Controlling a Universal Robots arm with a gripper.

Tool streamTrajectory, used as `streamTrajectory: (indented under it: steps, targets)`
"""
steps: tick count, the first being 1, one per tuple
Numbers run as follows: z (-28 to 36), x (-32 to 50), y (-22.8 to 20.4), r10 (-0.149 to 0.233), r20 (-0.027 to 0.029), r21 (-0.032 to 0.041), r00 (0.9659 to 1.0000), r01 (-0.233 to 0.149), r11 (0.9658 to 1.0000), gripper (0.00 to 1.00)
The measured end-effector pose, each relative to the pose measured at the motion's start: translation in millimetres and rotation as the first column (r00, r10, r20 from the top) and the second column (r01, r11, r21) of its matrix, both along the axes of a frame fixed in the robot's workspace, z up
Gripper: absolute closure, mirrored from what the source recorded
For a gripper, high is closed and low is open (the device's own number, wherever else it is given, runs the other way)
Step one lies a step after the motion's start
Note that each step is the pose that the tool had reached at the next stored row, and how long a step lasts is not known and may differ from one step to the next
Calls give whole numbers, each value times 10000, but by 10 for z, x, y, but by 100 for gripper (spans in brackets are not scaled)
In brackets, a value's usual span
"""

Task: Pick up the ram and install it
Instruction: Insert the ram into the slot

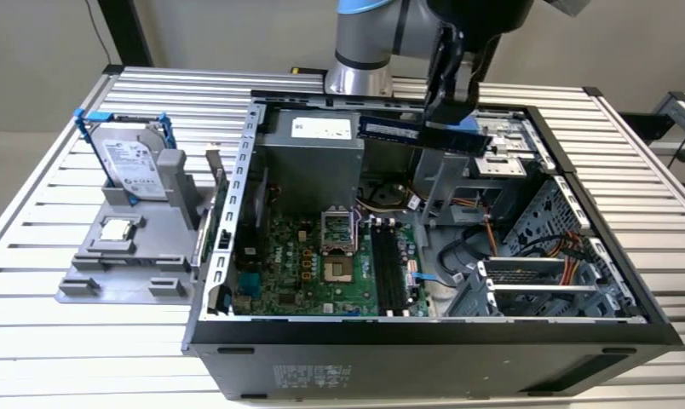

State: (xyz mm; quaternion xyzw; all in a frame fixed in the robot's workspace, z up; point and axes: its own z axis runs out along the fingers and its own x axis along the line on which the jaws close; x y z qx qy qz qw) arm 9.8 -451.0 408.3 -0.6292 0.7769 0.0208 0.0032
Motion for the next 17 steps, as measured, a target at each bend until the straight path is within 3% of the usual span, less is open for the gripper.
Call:
streamTrajectory:
  steps: [10,17]
  targets:
    - [0,0,-32,-472,-10,0,9989,472,9989,100]
    - [0,0,-51,-933,-20,-1,9956,933,9956,100]
